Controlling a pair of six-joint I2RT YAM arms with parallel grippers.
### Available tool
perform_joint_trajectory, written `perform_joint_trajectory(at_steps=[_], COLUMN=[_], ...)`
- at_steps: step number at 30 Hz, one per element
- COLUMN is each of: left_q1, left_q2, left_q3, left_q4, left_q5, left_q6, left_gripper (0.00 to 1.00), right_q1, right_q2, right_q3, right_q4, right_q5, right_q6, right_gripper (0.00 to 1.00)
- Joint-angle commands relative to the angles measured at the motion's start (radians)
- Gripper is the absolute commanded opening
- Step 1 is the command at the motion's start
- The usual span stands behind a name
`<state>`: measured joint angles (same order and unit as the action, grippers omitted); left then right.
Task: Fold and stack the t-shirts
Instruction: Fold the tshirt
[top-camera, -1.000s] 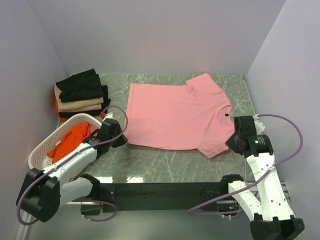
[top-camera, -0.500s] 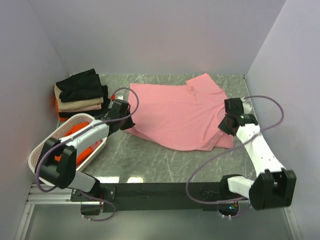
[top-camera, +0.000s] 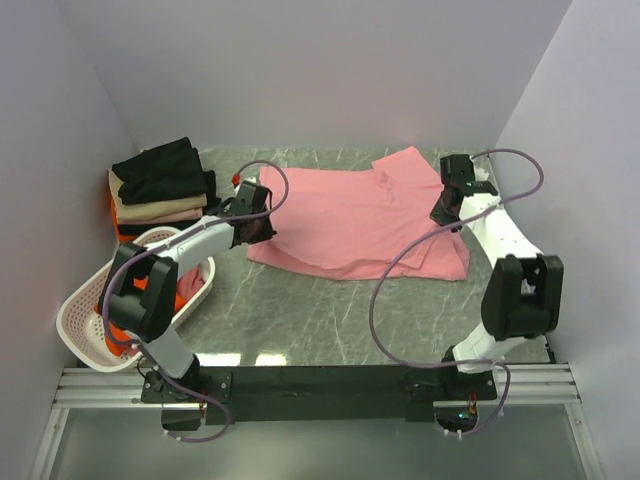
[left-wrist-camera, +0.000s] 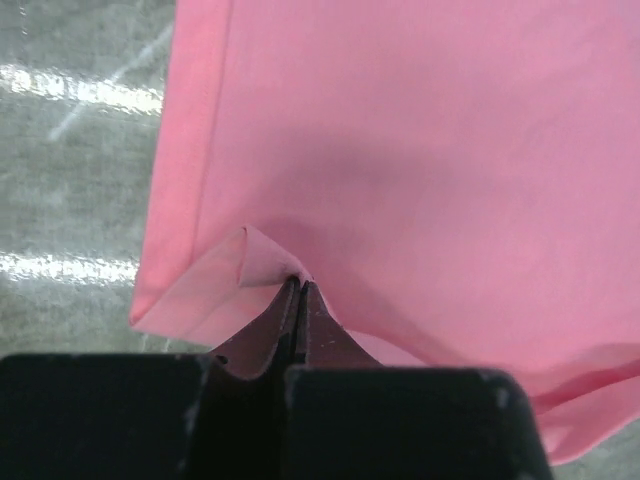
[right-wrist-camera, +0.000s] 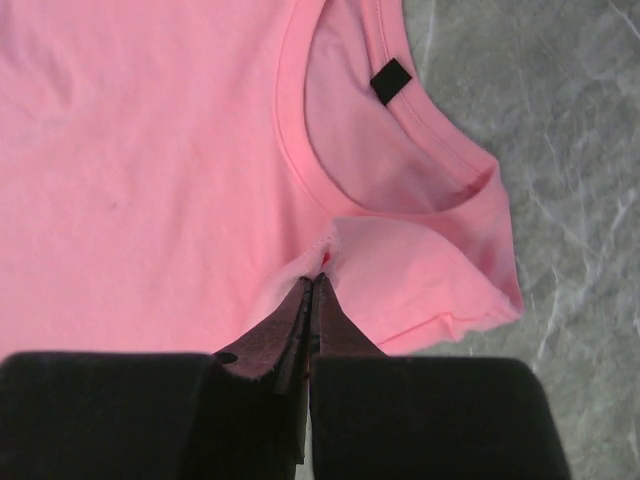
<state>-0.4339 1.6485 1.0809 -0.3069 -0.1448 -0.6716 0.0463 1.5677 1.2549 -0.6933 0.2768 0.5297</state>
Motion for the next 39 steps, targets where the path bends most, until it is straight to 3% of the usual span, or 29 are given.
perform_joint_trajectory(at_steps=[1, 19, 39], left_q1=[0.018, 0.09, 0.118], left_q2=[0.017, 0.111, 0.264], left_q3=[0.047, 0.151, 0.284], left_q4=[0.0, -0.032, -0.058], left_q5=[-0.05, -0.05, -0.026], left_q6=[0.014, 0.037, 0.089], left_gripper=[0.0, 0.01, 0.01], right_q1=[-0.016, -0.025, -0.037], right_q2=[0.066, 0.198, 0.295], right_q3=[0.075, 0.245, 0.296], right_q4=[0.029, 0.006, 0.003], right_q5=[0.022, 0.065, 0.076], right_q6=[-0.037, -0.076, -0.096], right_gripper=[0.0, 0.0, 0.0])
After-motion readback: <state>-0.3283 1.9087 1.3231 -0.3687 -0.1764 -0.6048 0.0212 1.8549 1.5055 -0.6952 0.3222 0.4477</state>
